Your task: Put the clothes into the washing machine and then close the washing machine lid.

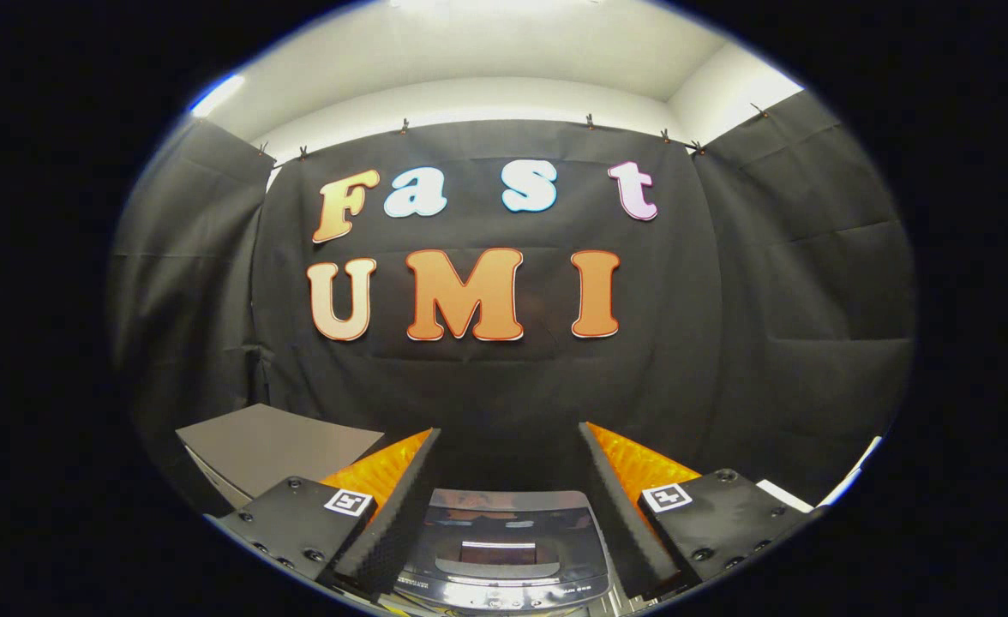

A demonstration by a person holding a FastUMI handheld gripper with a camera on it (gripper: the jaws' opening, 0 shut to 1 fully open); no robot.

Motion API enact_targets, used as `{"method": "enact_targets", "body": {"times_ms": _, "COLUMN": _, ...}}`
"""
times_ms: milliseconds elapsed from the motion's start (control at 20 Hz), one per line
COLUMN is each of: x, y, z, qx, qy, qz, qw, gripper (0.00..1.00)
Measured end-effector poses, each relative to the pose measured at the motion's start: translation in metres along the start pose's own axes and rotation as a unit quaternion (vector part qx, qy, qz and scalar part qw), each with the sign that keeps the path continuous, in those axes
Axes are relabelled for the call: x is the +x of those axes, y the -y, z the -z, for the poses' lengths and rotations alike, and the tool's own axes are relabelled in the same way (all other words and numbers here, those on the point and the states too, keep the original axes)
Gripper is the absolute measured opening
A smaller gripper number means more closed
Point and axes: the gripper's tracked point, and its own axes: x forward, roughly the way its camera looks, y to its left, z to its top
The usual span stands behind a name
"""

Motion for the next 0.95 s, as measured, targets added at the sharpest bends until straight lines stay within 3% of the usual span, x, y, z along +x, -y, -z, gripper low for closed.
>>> {"method": "enact_targets", "body": {"times_ms": 350, "x": -0.033, "y": 0.017, "z": -0.010, "qx": -0.003, "qy": 0.024, "qz": 0.017, "qw": 1.000, "gripper": 0.99}}
{"method": "enact_targets", "body": {"times_ms": 950, "x": -0.030, "y": 0.019, "z": -0.007, "qx": 0.014, "qy": 0.025, "qz": 0.015, "qw": 0.999, "gripper": 0.98}}
